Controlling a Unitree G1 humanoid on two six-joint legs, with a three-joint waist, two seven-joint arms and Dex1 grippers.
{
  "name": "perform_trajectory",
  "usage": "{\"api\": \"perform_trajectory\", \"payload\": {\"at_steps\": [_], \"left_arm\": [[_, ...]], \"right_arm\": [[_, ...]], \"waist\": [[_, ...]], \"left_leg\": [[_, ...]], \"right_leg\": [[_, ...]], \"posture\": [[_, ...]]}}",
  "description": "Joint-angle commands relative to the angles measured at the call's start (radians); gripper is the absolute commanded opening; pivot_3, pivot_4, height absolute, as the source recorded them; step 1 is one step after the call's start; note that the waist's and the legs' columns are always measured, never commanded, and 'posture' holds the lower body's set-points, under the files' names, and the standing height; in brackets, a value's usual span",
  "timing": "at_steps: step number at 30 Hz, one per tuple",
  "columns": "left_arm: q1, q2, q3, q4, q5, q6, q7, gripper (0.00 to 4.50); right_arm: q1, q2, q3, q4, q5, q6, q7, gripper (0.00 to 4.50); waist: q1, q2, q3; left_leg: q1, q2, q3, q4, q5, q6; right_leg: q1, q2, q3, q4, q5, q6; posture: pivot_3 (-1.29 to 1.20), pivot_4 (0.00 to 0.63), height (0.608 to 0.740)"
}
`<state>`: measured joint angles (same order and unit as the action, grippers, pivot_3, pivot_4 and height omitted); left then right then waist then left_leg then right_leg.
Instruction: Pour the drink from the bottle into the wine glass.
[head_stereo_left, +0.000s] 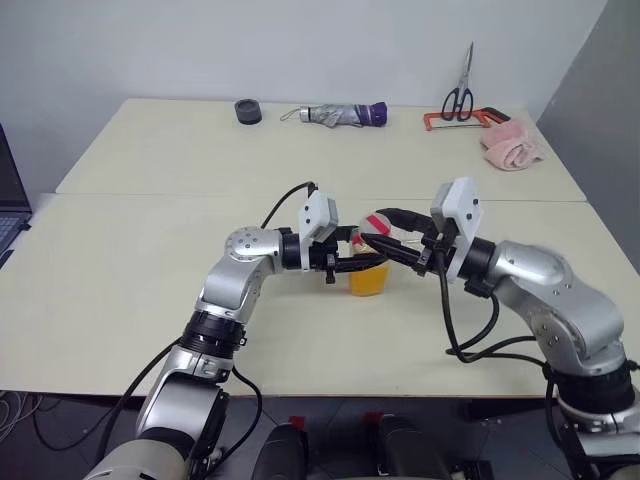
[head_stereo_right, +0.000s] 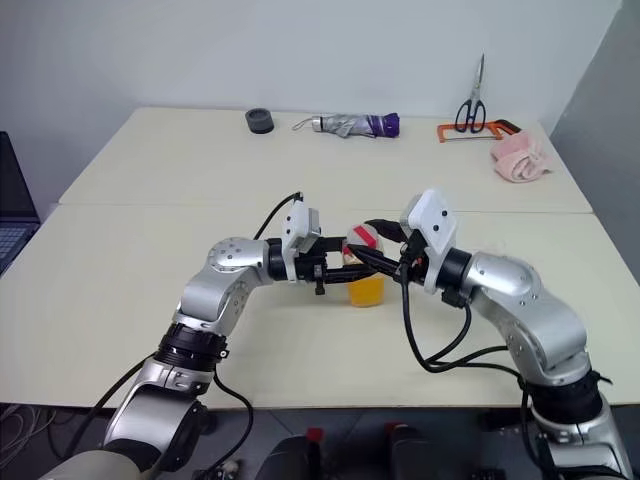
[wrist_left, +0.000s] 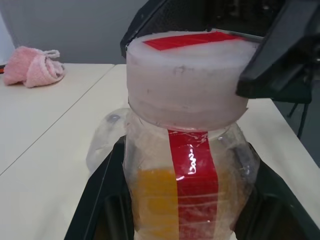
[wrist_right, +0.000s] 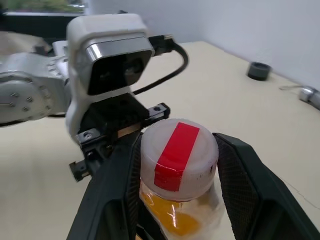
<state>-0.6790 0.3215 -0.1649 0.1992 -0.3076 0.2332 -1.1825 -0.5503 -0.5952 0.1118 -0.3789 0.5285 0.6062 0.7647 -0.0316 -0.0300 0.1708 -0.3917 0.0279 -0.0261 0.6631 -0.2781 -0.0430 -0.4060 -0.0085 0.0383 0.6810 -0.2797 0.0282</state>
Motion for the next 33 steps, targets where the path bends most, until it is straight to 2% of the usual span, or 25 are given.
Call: {"api": "perform_trajectory", "payload": {"at_steps": [1, 6, 8, 11, 15, 19, 24, 28, 33], "left_arm": [[-0.032, -0.001, -0.01, -0.061, -0.038, -0.001, -0.044, 1.92], [-0.035, 0.005, -0.003, -0.068, -0.042, 0.002, -0.046, 1.92], [-0.032, 0.002, 0.002, -0.075, -0.044, 0.006, -0.036, 1.92], [-0.03, -0.007, 0.013, -0.079, -0.049, 0.027, -0.012, 1.92], [-0.029, -0.014, 0.021, -0.08, -0.048, 0.042, 0.007, 1.92], [-0.039, -0.021, 0.03, -0.067, -0.049, 0.049, 0.022, 1.92], [-0.058, -0.032, 0.026, -0.029, -0.034, 0.036, 0.028, 1.92], [-0.067, -0.038, 0.02, -0.01, -0.027, 0.027, 0.026, 1.92], [-0.068, -0.04, 0.014, -0.004, -0.021, 0.019, 0.021, 1.92]], "right_arm": [[-0.098, -0.055, 0.019, 0.163, -0.035, -0.112, 0.211, 1.85], [-0.172, -0.077, 0.01, 0.291, -0.033, -0.115, 0.302, 1.85], [-0.159, -0.075, -0.017, 0.274, -0.031, -0.108, 0.275, 1.85], [-0.114, -0.062, -0.088, 0.219, -0.013, -0.095, 0.187, 2.85], [-0.007, -0.042, -0.189, 0.034, 0.045, -0.014, 0.039, 4.31], [0.115, 0.017, -0.227, -0.216, 0.112, 0.104, -0.148, 4.36], [0.168, 0.162, -0.08, -0.367, -0.06, 0.14, -0.441, 4.36], [0.168, 0.221, 0.013, -0.356, -0.169, 0.119, -0.525, 4.36], [0.169, 0.26, 0.021, -0.336, -0.208, 0.104, -0.55, 4.36]], "waist": [[0.001, 0.0, 0.0], [0.002, 0.0, 0.0], [0.003, 0.0, 0.0], [0.003, 0.0, 0.0], [0.006, 0.0, 0.0], [0.006, 0.0, 0.0], [-0.001, 0.001, 0.0], [0.0, 0.001, 0.0], [0.002, 0.001, 0.0]], "left_leg": [[0.0, 0.0, 0.0, 0.0, 0.0, 0.0], [-0.001, 0.0, 0.0, 0.0, 0.0, 0.0], [-0.001, 0.0, -0.001, 0.0, 0.0, 0.001], [-0.002, 0.0, -0.002, 0.0, 0.0, 0.001], [-0.004, 0.0, -0.004, 0.001, 0.0, 0.001], [-0.005, 0.0, -0.007, 0.001, 0.0, 0.0], [-0.004, -0.001, -0.01, 0.001, 0.0, 0.0], [-0.003, -0.001, -0.011, 0.001, 0.0, 0.0], [-0.004, -0.001, -0.011, 0.001, 0.0, 0.0]], "right_leg": [[0.0, 0.0, 0.0, 0.0, 0.0, 0.0], [-0.001, 0.0, 0.0, 0.0, 0.0, 0.0], [-0.001, -0.001, -0.001, 0.0, 0.0, 0.0], [-0.001, -0.002, -0.001, 0.0, 0.0, 0.0], [-0.001, -0.004, -0.001, 0.0, 0.0, 0.0], [-0.001, -0.005, 0.0, 0.0, 0.0, 0.0], [-0.001, -0.002, -0.001, 0.001, 0.0, 0.0], [-0.001, 0.0, -0.001, 0.002, 0.0, 0.0], [-0.001, 0.0, -0.001, 0.001, 0.0, 0.0]], "posture": [[0.0, 0.15, 0.74], [0.0, 0.15, 0.74], [0.0, 0.15, 0.74], [0.0, 0.15, 0.74], [0.0, 0.15, 0.74], [0.0, 0.15, 0.74], [0.0, 0.15, 0.74], [0.0, 0.15, 0.74], [0.0, 0.15, 0.74]]}}
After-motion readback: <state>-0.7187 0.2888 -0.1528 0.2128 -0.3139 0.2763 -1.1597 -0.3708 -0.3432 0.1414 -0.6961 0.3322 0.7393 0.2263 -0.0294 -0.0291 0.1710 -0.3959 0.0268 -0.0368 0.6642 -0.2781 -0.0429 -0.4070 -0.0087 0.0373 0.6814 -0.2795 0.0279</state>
